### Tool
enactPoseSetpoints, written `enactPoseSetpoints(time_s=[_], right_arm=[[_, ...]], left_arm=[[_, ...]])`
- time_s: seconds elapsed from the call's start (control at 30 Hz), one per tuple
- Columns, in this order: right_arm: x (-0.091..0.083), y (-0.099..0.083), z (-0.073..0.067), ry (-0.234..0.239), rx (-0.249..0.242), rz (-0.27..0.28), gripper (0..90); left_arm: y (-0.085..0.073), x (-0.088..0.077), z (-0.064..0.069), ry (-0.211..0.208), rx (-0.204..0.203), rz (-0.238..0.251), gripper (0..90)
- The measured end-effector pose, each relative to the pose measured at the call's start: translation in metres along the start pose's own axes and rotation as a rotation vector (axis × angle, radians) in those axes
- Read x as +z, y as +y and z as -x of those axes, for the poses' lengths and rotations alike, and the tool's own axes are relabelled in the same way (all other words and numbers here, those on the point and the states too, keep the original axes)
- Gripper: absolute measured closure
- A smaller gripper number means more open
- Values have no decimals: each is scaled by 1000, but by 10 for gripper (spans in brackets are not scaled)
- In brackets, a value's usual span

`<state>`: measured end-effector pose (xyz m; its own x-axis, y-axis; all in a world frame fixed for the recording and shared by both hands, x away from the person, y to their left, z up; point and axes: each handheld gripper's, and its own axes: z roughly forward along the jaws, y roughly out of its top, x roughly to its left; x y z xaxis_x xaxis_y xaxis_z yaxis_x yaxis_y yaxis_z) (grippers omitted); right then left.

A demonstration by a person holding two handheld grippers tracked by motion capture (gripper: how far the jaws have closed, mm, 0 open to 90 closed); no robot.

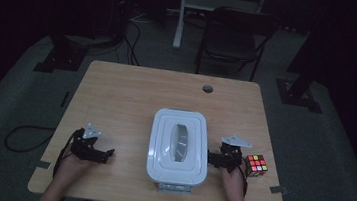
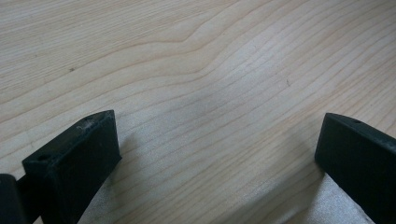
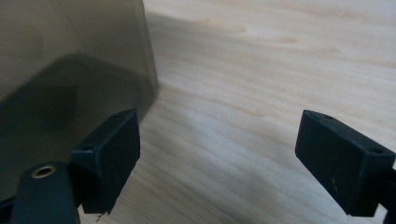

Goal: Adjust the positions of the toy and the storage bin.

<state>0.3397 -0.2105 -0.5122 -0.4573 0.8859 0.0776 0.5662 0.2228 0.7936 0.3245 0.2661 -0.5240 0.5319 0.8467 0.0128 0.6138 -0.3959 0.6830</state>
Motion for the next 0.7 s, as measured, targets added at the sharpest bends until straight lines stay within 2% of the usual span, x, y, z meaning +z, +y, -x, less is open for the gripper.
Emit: enactPoseSetpoints(time_s=[0.1,0.37,0.5,0.7], right_arm=[[6,-4,-1,7,-5,-25,140],[15,-6,-4,-48,-36,-75,136],[17,-5,-3,-77,-34,-109,130],[16,-6,2,-94,-6,-107,129]], left_arm=[[0,0,0,-5,5,0,6],[-1,-1,-1,-12,16,1,6],[-1,-1,0,-14,19,0,6],[-2,-2,0,-16,18,1,6]])
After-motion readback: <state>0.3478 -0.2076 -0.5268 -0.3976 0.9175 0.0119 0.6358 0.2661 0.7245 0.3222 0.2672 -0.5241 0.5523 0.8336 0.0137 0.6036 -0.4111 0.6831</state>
